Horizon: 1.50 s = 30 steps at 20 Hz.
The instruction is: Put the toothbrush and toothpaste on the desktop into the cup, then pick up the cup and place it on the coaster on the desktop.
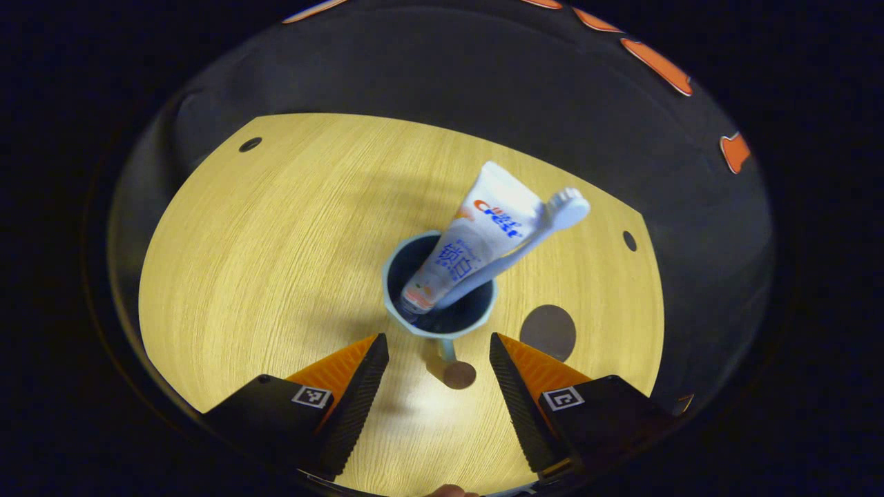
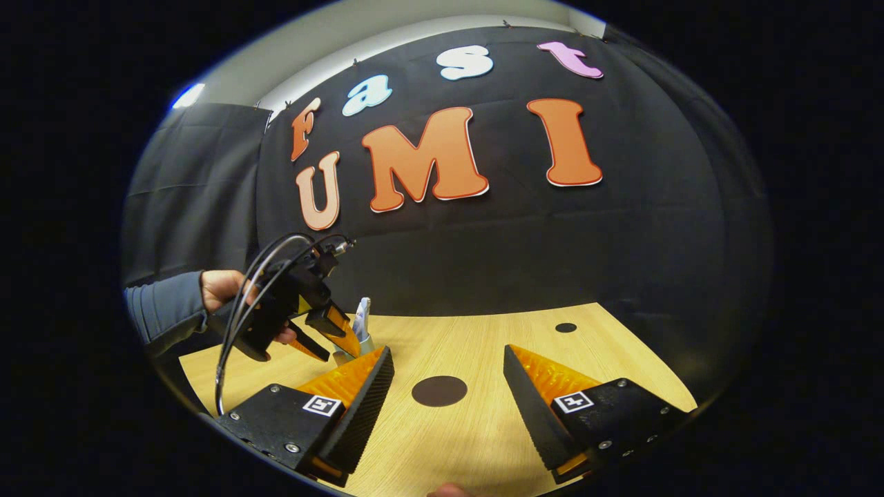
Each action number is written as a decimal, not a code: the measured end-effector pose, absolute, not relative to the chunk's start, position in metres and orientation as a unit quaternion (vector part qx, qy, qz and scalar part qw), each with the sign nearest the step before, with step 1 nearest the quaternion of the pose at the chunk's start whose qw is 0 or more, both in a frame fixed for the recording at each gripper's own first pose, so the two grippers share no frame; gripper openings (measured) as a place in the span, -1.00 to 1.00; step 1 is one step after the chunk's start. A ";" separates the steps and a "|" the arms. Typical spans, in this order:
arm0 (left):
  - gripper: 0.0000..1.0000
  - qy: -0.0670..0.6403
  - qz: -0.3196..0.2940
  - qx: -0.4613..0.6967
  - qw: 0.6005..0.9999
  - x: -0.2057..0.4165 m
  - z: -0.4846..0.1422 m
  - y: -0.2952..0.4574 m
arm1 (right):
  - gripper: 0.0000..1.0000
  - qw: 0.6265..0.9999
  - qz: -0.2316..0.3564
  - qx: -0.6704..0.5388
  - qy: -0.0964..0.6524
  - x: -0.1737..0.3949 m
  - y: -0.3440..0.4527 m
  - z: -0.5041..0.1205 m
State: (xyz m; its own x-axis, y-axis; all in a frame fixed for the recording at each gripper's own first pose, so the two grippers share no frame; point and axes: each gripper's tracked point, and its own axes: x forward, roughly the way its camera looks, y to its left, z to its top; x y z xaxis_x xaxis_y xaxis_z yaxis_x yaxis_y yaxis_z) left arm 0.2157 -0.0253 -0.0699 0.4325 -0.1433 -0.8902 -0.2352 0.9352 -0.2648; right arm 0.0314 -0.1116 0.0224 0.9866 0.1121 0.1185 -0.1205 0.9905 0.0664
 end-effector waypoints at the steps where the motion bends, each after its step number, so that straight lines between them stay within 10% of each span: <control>1: 1.00 0.540 0.035 -0.179 0.822 0.217 -0.075 -0.024 | 0.92 0.996 0.056 0.043 -0.059 0.028 -0.117 0.022; 6: 0.79 0.569 0.058 -0.189 0.798 0.218 -0.100 -0.031 | 0.93 0.993 0.054 0.080 -0.071 0.023 -0.126 0.019; 10: 0.24 0.574 0.080 -0.180 0.795 0.220 -0.099 -0.032 | 0.96 0.993 0.044 0.082 -0.066 0.018 -0.130 0.009; 11: -0.22 0.577 0.086 -0.170 0.794 0.222 -0.095 -0.028 | 0.96 0.993 0.043 0.084 -0.067 0.015 -0.131 0.009; 13: -0.32 0.572 0.101 -0.154 0.800 0.227 -0.090 -0.018 | 0.96 0.993 0.040 0.086 -0.074 0.012 -0.132 0.011; 30: -0.41 0.526 0.017 -0.095 0.845 0.247 -0.066 -0.008 | 0.96 0.995 0.013 0.069 -0.071 -0.015 -0.134 0.005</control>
State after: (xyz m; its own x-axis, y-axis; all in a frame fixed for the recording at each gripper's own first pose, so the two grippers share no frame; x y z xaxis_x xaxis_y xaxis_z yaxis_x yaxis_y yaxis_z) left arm 0.2469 -0.0080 -0.0662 0.4455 -0.0706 -0.8925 -0.1289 0.9814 -0.1420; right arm -0.0153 -0.1342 0.0051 0.9895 0.0165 0.1435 -0.0362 0.9901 0.1354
